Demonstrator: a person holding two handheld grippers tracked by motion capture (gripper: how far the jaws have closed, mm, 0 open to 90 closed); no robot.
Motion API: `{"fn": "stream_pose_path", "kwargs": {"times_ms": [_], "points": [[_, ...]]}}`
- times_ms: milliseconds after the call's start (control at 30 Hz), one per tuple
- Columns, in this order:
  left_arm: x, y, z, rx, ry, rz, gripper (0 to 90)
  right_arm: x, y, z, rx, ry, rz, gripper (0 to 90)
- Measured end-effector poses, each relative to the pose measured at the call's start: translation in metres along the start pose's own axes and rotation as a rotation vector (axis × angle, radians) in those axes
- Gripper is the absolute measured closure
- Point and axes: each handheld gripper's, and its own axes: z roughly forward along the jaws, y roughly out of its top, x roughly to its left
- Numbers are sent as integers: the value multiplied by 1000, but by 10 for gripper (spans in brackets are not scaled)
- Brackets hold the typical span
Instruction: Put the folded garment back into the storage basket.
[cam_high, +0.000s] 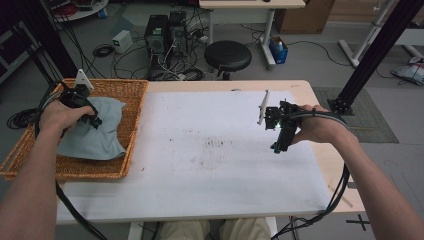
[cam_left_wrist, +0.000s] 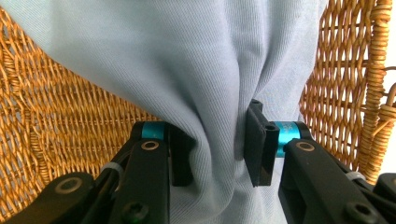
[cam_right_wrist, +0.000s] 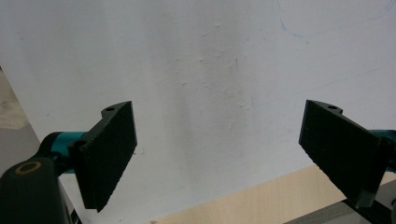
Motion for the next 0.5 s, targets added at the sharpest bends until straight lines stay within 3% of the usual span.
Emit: {"fn": "stream_pose_path", "kwargs": {"times_ms": [133,500], "points": [[3,0,-3,-23,-1,-12,666,0,1,0,-3,1,0,112],[6,2,1,-13,-10,-3,630,-1,0,1,2,3,1,112]]}}
